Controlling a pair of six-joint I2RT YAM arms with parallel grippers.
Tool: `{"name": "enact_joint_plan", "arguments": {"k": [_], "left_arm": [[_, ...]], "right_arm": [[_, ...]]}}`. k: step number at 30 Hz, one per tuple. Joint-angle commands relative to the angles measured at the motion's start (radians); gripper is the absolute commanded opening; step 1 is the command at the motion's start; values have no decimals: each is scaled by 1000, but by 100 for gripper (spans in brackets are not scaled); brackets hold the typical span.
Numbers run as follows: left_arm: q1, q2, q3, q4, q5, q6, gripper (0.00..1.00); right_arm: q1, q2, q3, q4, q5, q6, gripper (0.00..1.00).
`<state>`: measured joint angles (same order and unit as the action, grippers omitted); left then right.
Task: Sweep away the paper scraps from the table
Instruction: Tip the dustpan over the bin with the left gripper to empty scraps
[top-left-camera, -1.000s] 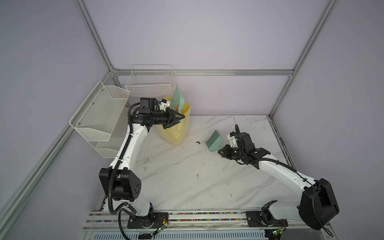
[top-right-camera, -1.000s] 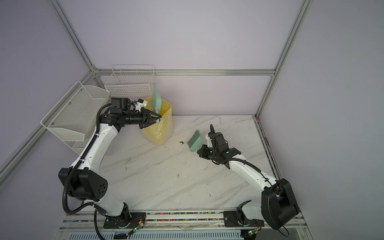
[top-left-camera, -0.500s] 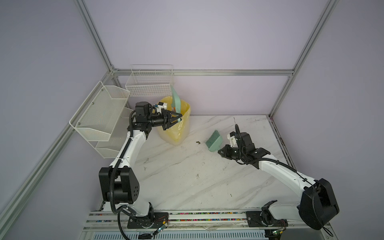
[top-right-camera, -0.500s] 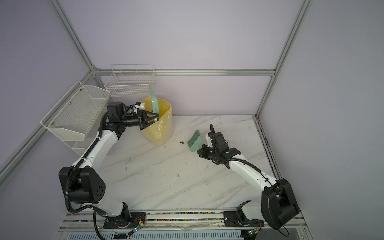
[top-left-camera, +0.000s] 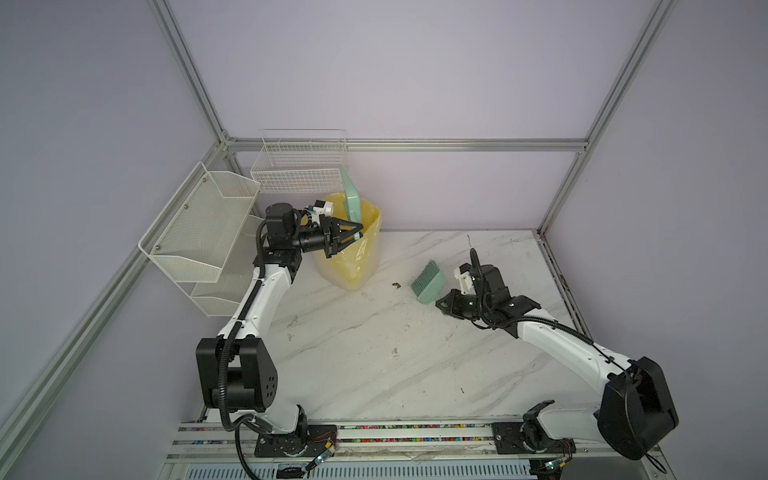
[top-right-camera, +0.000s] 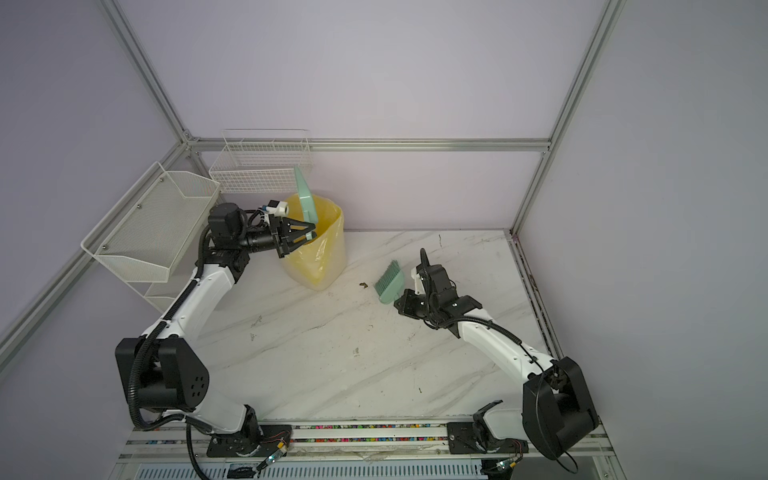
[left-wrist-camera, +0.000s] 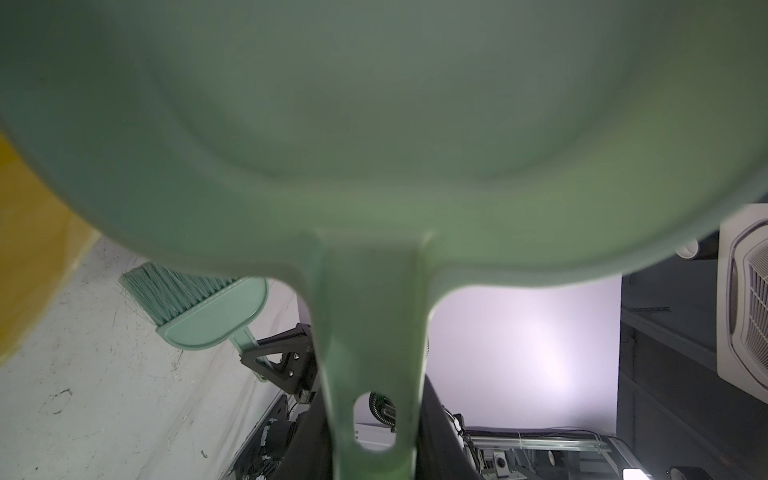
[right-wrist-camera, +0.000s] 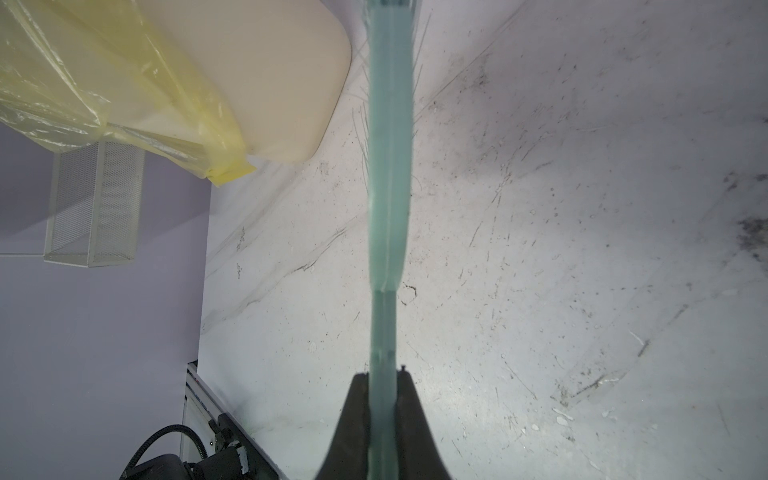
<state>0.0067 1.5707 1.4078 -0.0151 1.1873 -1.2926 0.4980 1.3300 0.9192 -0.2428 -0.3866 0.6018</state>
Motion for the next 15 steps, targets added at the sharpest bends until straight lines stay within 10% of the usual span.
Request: {"name": "enact_joint_plan", "arguments": {"k": [1, 15], "left_arm": [[13, -44, -31, 54, 27, -10, 0], [23, -62, -45, 70, 40, -24, 0]], "right_arm": [[-5, -9, 23, 27, -10, 11, 0], [-5, -7, 26, 28, -11, 16, 0]]}}
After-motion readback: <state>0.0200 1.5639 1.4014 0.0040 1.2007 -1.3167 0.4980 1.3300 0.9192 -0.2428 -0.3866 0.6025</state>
